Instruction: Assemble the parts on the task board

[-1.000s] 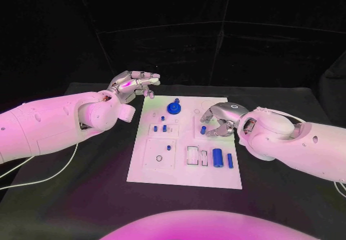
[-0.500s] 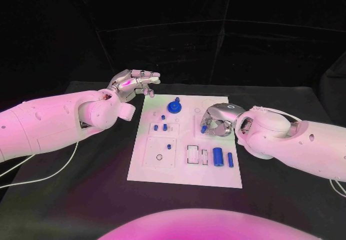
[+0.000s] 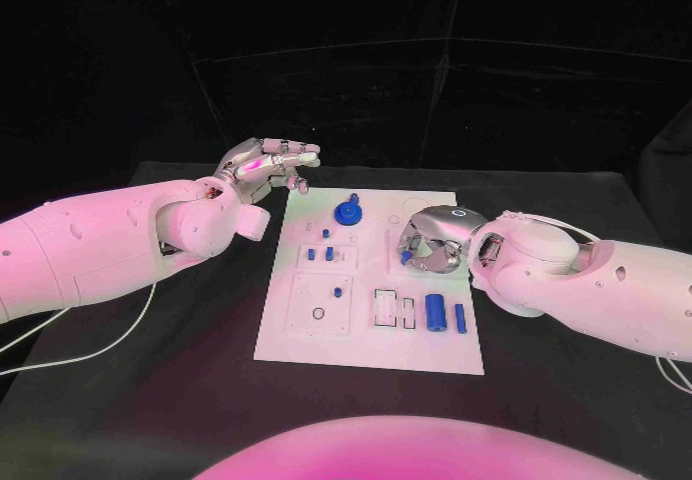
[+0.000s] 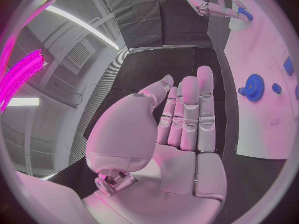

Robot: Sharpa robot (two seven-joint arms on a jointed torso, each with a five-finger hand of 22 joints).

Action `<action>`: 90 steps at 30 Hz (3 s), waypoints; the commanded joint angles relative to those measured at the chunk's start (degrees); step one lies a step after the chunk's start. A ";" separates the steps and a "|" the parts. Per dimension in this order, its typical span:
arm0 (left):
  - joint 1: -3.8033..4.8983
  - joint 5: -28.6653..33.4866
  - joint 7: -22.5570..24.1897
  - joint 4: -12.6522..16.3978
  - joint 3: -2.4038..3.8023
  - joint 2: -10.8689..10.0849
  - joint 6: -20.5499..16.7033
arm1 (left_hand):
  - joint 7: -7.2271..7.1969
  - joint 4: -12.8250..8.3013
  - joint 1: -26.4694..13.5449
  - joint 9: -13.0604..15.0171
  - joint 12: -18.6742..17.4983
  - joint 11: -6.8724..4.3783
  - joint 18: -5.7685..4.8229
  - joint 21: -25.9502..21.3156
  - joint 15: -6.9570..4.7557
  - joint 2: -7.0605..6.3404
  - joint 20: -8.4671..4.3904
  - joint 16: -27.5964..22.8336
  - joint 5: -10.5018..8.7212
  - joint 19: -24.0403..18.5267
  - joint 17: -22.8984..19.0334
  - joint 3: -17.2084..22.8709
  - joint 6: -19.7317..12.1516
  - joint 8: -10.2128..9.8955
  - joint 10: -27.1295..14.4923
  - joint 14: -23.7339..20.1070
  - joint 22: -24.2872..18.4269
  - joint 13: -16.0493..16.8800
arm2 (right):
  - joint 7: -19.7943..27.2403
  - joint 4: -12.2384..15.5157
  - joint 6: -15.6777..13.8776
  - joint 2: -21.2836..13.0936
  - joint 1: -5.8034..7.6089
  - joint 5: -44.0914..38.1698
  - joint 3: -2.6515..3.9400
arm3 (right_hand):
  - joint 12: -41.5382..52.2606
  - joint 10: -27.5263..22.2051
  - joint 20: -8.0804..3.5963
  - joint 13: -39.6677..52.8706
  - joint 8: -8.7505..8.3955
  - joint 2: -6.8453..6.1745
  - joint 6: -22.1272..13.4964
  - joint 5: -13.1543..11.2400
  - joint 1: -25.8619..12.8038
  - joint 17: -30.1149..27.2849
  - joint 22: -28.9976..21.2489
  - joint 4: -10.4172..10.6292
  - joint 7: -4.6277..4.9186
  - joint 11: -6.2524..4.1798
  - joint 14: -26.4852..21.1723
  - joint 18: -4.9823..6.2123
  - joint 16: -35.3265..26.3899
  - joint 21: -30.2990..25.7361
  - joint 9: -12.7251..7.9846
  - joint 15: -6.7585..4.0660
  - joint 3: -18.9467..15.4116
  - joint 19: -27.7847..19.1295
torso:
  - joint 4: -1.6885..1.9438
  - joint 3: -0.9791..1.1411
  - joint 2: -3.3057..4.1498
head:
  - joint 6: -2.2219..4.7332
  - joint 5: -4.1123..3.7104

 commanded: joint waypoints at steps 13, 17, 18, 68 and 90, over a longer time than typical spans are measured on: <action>0.08 0.13 -0.06 0.01 0.03 -0.02 1.11 | 0.26 0.00 -0.24 0.01 0.44 0.01 0.75 -0.31 0.07 0.30 0.10 -0.25 -0.22 -0.45 -0.14 -0.51 -0.29 -0.02 -0.46 -0.43 -0.14 -0.10 | -1.03 0.08 -0.67 0.10 0.11 -0.15 0.03 | -1.93 0.18 0.81 0.12 -0.68 -2.68 -2.43 -0.48 -2.69 0.22 0.20 0.44 1.33 0.85 0.79 -0.48 0.66 0.37 -0.15 0.74 0.76 0.24 | -0.01 0.01 0.02 | -0.21 0.09; 0.08 0.13 -0.11 0.02 0.03 -0.05 1.17 | 0.26 -0.01 -0.25 0.01 0.44 0.02 0.75 -0.33 0.07 0.28 0.11 -0.25 -0.22 -0.44 -0.16 -0.56 -0.31 -0.03 -0.48 -0.43 -0.16 -0.11 | -1.03 0.15 -2.14 0.09 0.11 -0.21 0.03 | -1.43 2.04 0.52 0.29 0.29 -1.35 -0.30 -0.29 -2.38 0.82 0.99 0.57 0.47 0.07 0.92 -0.57 1.20 0.82 0.23 0.17 2.16 0.66 | -0.01 0.01 0.02 | -0.21 0.09; 0.08 0.13 -0.12 0.02 0.03 -0.06 1.18 | 0.26 -0.01 -0.25 0.01 0.44 0.02 0.75 -0.33 0.07 0.28 0.11 -0.25 -0.22 -0.44 -0.16 -0.56 -0.31 -0.03 -0.48 -0.43 -0.16 -0.11 | -1.03 0.15 -2.59 0.09 0.11 -0.22 0.03 | -1.37 2.35 0.43 0.32 0.48 -1.04 0.15 -0.35 -2.31 0.99 1.19 0.59 0.30 -0.08 0.96 -0.61 1.34 0.93 0.29 0.05 2.45 0.77 | 0.00 0.00 0.00 | -0.24 0.09; 0.08 0.13 -0.28 -0.09 0.00 0.26 1.40 | 0.27 0.01 -0.27 0.01 0.47 0.03 0.76 -0.37 0.08 0.30 0.11 -0.24 -0.22 -0.43 -0.19 -0.65 -0.33 -0.02 -0.52 -0.44 -0.19 -0.11 | 7.00 7.15 -7.02 6.55 -0.66 7.45 0.38 | -4.72 6.54 -0.76 0.24 0.66 0.33 4.77 0.63 -3.41 0.99 2.02 -2.75 -0.93 -1.23 0.93 -0.75 1.90 1.60 0.29 -0.97 8.22 0.90 | 0.23 -0.09 0.10 | -0.77 1.65; 0.09 0.13 -0.17 -0.32 0.00 1.01 1.51 | 0.31 0.04 -0.32 0.00 0.53 0.06 0.75 -0.48 0.10 0.28 0.14 -0.21 -0.23 -0.40 -0.27 -0.90 -0.46 -0.05 -0.65 -0.48 -0.28 -0.13 | 7.15 -0.19 -0.05 14.64 -4.46 1.84 0.18 | -5.05 6.47 -0.71 0.23 0.38 0.52 4.61 1.19 -3.56 0.86 1.87 -2.80 -0.80 -1.12 0.89 -0.72 1.85 1.53 0.22 -0.90 8.18 0.78 | -0.01 0.02 0.01 | -1.50 3.28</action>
